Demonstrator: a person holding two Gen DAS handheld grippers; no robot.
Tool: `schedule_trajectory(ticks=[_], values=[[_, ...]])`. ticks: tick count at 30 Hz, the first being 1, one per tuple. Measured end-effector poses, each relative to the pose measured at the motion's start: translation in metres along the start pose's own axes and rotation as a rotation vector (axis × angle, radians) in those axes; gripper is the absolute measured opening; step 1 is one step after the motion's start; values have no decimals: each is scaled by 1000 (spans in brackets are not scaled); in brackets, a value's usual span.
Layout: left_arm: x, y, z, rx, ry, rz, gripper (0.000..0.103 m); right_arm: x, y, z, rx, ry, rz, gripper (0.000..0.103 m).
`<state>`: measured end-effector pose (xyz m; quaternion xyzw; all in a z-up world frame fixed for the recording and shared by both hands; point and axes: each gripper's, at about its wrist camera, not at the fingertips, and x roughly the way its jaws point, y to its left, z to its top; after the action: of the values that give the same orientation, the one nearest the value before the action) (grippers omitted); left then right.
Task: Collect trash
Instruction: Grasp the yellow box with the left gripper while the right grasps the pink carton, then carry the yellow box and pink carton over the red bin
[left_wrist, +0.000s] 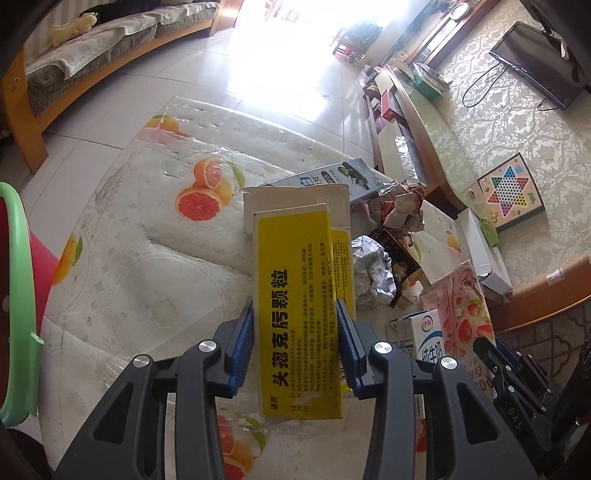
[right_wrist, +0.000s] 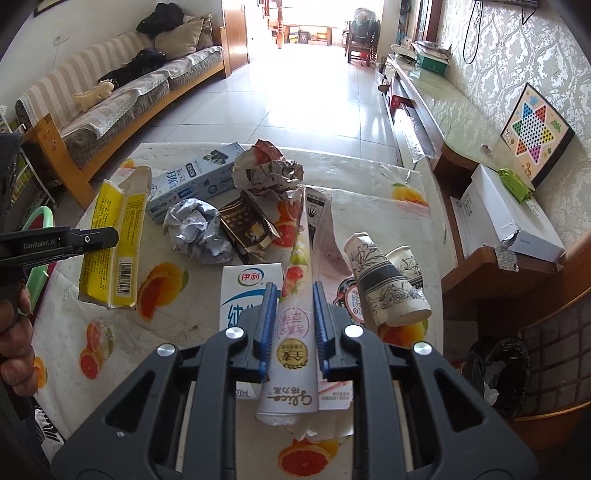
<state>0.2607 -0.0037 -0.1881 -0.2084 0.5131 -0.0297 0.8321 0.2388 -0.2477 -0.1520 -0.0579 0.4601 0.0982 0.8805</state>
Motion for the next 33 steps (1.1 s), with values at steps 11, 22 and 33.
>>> schedule_trajectory(ticks=[11, 22, 33], values=[[-40, 4, -12, 57, -55, 5, 38, -35, 15, 1, -13, -62, 11, 19], [-89, 4, -19, 114, -127, 6, 38, -73, 36, 5, -44, -128, 16, 19], [-156, 59, -14, 125, -215, 83, 38, -86, 104, 17, -89, -170, 86, 19]])
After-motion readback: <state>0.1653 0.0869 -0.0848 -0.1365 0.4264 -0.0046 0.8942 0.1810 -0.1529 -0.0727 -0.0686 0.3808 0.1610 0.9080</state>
